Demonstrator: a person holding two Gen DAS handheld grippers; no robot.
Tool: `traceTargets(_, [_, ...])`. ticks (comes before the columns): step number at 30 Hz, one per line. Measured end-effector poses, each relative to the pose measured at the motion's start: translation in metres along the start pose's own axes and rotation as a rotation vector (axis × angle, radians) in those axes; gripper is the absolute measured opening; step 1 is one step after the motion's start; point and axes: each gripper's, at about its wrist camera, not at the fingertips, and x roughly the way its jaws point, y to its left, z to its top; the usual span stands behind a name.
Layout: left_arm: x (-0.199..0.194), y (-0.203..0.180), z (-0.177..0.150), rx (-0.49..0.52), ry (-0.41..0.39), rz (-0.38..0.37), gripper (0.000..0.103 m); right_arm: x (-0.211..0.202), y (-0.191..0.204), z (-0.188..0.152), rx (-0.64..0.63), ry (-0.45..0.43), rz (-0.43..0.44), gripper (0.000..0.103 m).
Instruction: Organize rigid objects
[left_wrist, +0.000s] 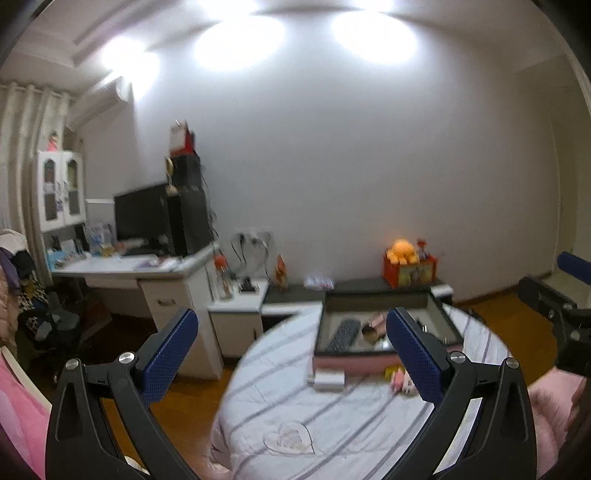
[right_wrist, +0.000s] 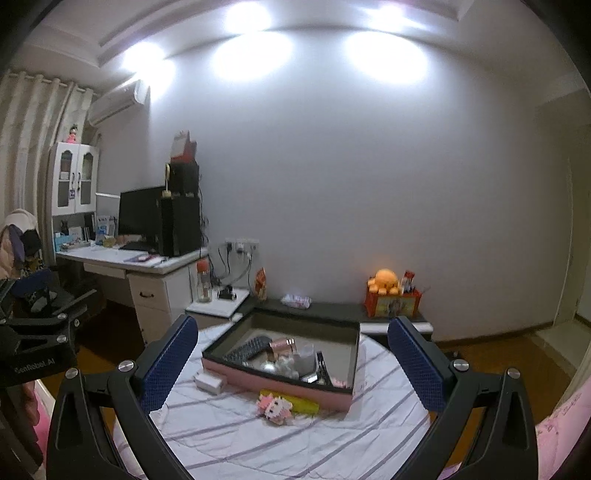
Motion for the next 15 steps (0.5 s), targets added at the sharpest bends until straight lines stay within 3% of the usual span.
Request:
traceTargets(9, [0.118, -0.014, -0.076, 0.050, 0.361, -0.061, 0.103, 0.083, -0.038, -0.060, 0.100, 0.248, 0.042, 0.103])
traceTargets(15, [0.174, -0.027, -0.106, 0.058, 0.495, -0.104, 0.103, 0.126, -0.053, -0.103, 0.133, 0.394, 0.059, 0.103])
